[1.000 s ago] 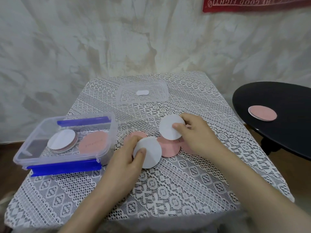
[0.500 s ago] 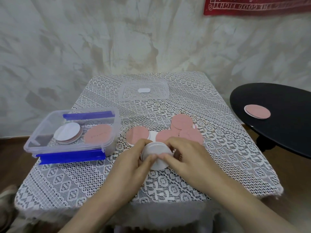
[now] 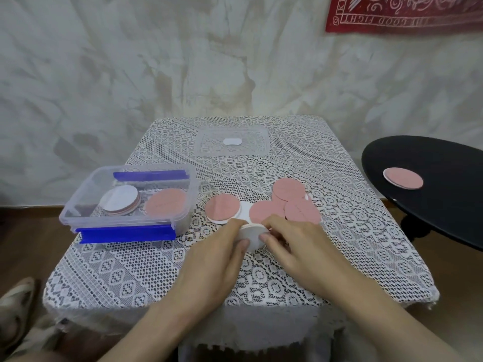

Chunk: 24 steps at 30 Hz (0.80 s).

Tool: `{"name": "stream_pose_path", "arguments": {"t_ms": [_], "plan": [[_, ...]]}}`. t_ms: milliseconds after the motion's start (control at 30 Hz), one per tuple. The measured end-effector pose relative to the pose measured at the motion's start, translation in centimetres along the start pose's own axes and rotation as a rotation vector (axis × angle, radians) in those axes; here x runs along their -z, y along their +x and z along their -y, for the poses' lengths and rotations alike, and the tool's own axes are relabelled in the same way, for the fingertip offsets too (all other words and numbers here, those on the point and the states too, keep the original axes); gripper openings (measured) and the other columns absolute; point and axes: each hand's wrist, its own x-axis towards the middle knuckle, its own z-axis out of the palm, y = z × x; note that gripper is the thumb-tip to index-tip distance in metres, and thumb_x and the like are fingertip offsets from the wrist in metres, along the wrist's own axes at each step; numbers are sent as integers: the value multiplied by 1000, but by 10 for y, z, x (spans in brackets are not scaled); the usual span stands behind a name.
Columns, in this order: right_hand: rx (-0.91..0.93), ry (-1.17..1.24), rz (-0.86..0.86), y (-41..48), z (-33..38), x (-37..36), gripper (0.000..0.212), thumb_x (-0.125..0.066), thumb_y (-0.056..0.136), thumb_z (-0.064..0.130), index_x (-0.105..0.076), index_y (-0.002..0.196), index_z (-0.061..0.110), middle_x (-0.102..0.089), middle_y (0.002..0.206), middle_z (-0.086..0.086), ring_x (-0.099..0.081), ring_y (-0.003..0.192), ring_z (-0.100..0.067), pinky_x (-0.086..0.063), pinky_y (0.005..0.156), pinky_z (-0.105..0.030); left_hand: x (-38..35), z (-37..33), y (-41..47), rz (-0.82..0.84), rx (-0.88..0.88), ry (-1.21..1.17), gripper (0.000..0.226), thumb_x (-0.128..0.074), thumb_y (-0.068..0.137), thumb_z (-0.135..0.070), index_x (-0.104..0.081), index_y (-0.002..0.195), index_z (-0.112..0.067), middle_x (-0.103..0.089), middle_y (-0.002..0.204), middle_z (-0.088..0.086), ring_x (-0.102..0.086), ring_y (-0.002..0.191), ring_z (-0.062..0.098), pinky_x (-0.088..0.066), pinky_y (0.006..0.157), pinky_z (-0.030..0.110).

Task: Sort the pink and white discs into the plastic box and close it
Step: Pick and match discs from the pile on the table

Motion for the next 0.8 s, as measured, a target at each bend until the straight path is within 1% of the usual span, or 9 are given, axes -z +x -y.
{"name": "stream_pose_path", "arguments": {"t_ms": [133, 300, 400, 467, 533, 633, 667, 733, 800], "plan": [[22, 66, -92, -2, 7, 1, 14, -47, 104, 39, -58, 105, 30, -57, 71, 15, -54, 64, -9, -38, 57, -23, 4, 0, -1, -48, 4, -18, 16, -47, 103, -33, -47, 118, -36, -56, 79, -15, -56, 69, 10, -47, 62, 37], [3, -10, 13, 0, 9, -5, 17, -44, 105, 37, -47, 91, 29, -53, 68, 11, -52, 62, -12, -42, 60, -37, 7, 6, 3, 78, 28, 79, 8, -39, 103, -37, -38, 103, -29, -54, 75, -9, -55, 67, 18, -48, 64, 44], [13, -3, 3, 1, 11, -5, 19, -45, 105, 36, -44, 87, 30, -51, 66, 12, -51, 61, -10, -41, 58, -35, 8, 7, 3, 87, 29, 63, 9, -40, 104, -36, -37, 101, -28, -55, 74, -7, -56, 67, 19, -48, 64, 47], [26, 33, -19, 2, 13, -4, 16, -46, 105, 38, -50, 91, 31, -52, 66, 14, -52, 61, -9, -40, 56, -29, 13, 8, 1, 69, 30, 26, 9, -41, 103, -37, -39, 105, -28, -57, 73, -6, -56, 66, 17, -48, 62, 46], [41, 96, -74, 6, 18, -3, 13, -47, 104, 41, -57, 103, 33, -57, 68, 16, -56, 63, -7, -43, 56, -25, 23, 7, 0, 37, 29, -40, 12, -42, 103, -38, -41, 113, -31, -56, 67, -6, -55, 60, 11, -47, 58, 44], [52, 178, -163, 17, 30, -1, 20, -52, 101, 41, -60, 118, 36, -63, 73, 20, -62, 67, -5, -50, 61, -26, 43, 5, -1, -29, 31, -111, 9, -47, 102, -37, -42, 107, -42, -56, 65, -5, -55, 60, 11, -45, 55, 39], [56, 198, -174, 22, 35, -2, 21, -53, 100, 40, -60, 120, 38, -63, 74, 21, -62, 68, -5, -50, 60, -24, 50, 6, -1, -49, 39, -116, 10, -48, 102, -36, -42, 106, -44, -57, 66, -5, -54, 61, 11, -45, 56, 38], [72, 201, -171, 35, 46, -4, 22, -54, 100, 39, -60, 121, 40, -61, 73, 25, -62, 70, 0, -45, 59, -16, 61, 14, 0, -79, 75, -128, 7, -48, 101, -37, -46, 107, -36, -58, 71, -5, -55, 65, 11, -49, 61, 42], [89, 181, -154, 50, 58, -7, 18, -56, 100, 39, -61, 118, 39, -61, 77, 28, -61, 74, 4, -43, 59, -13, 71, 26, 2, -104, 133, -140, 18, -46, 97, -42, -50, 112, -33, -60, 83, -6, -58, 74, 12, -52, 69, 46]]}}
